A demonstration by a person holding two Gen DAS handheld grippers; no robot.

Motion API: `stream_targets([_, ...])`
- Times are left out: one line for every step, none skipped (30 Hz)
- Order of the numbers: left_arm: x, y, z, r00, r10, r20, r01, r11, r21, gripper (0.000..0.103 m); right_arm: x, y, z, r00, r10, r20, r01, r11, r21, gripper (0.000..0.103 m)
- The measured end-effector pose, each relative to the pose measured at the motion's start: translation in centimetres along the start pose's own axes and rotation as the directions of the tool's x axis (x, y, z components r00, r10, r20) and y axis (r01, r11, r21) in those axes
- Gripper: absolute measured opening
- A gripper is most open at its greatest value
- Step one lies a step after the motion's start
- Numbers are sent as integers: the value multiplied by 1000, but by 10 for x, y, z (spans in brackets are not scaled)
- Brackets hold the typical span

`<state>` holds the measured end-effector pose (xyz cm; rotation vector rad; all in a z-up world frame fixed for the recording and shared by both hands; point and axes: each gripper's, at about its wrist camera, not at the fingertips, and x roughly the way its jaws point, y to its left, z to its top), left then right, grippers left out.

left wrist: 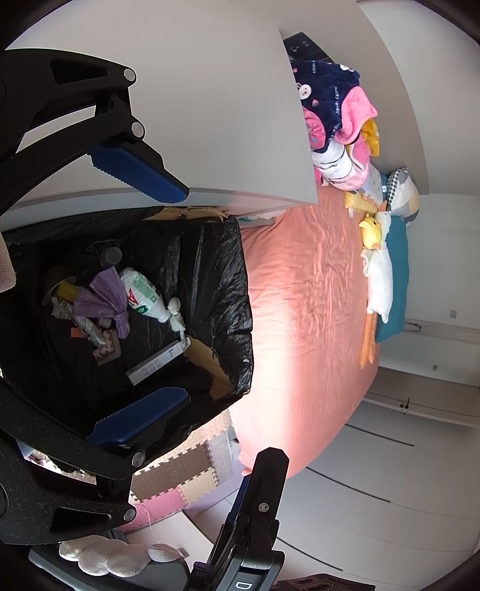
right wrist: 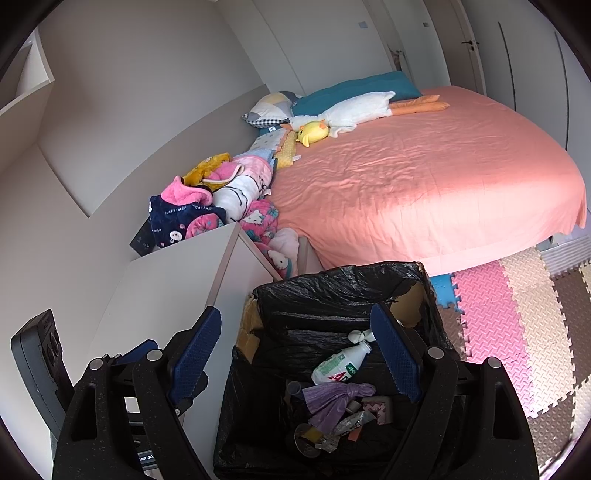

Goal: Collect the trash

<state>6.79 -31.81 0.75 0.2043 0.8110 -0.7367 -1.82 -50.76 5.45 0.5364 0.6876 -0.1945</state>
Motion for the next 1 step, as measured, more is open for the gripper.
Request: stream_targets([0, 0, 0, 1000, -3, -1, 3, 1000, 1, 96, 0, 0, 0, 1000, 0, -1, 0, 1000, -1, 83])
